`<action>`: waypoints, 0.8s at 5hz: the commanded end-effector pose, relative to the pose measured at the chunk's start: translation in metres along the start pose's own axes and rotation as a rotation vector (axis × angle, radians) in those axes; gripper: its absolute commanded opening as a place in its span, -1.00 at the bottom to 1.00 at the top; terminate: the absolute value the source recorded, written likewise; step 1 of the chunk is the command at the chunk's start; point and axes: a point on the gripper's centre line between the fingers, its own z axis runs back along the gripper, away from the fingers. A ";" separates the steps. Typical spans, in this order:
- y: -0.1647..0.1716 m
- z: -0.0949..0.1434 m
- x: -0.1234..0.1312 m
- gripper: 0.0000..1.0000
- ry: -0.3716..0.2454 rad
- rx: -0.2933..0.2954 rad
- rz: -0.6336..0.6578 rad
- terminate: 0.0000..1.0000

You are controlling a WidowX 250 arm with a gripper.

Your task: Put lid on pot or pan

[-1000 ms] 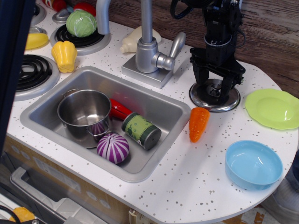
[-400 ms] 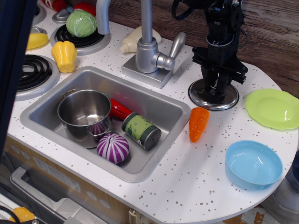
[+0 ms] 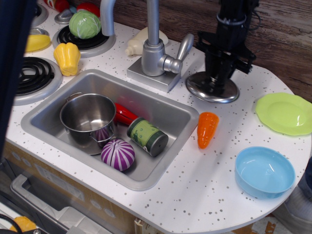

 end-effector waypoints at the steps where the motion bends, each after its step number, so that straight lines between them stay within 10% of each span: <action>1: 0.017 0.045 -0.058 -1.00 -0.124 -0.009 0.162 -1.00; 4: 0.110 0.006 -0.128 -1.00 -0.145 0.087 0.080 -1.00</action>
